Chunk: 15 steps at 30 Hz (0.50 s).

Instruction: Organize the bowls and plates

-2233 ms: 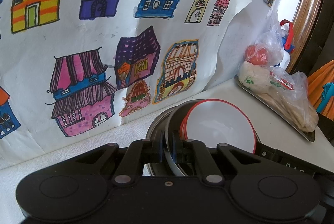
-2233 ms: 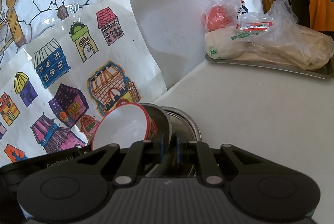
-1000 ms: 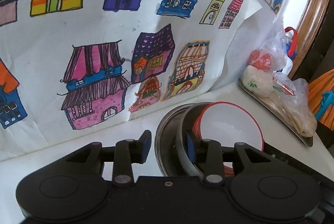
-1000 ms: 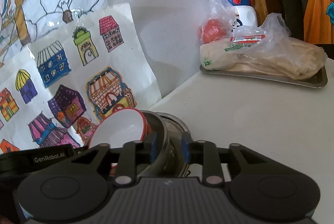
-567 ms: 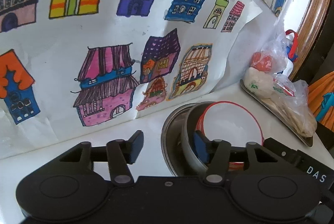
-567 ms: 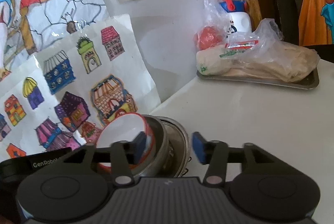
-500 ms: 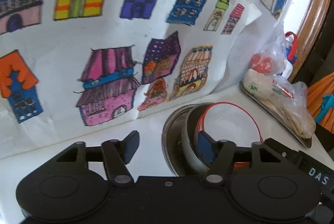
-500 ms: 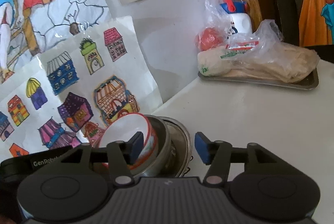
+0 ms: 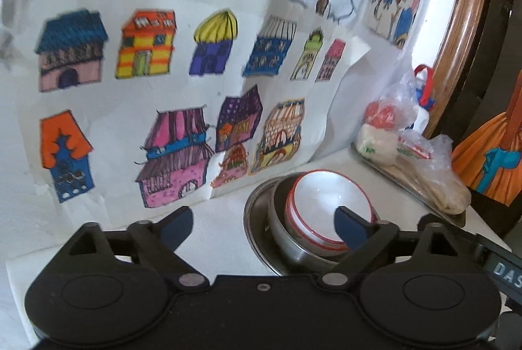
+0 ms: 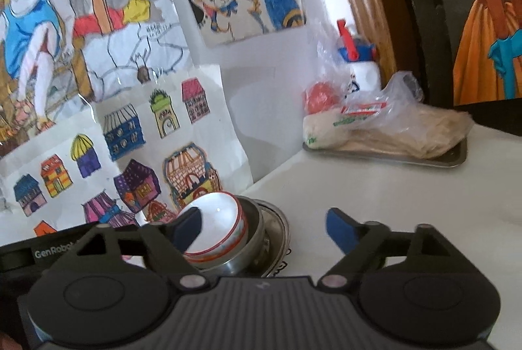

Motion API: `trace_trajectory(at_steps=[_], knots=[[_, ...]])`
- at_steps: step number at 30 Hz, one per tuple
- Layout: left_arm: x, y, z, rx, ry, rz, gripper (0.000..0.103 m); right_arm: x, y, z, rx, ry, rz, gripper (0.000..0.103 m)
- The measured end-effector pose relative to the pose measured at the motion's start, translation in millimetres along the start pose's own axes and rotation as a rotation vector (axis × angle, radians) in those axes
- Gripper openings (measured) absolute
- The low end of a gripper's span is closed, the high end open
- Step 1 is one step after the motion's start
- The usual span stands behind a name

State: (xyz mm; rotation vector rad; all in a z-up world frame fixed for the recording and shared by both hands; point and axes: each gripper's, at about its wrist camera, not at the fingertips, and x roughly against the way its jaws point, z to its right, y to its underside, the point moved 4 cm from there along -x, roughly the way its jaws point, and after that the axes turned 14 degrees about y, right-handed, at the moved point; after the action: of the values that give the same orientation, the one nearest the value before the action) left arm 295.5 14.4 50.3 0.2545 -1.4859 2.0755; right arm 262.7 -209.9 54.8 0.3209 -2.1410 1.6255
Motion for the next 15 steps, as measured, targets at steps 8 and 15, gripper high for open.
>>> trace_trajectory(at_steps=[8,15], knots=[[38.9,7.5,7.6,-0.048,-0.019,0.088,0.102,48.4,1.8,0.8,0.037,0.019,0.129,0.103],[75.8,18.3,16.1,-0.085,-0.041,0.155,0.102,86.6,11.9,-0.6,0.104,0.056,0.240,0.103]])
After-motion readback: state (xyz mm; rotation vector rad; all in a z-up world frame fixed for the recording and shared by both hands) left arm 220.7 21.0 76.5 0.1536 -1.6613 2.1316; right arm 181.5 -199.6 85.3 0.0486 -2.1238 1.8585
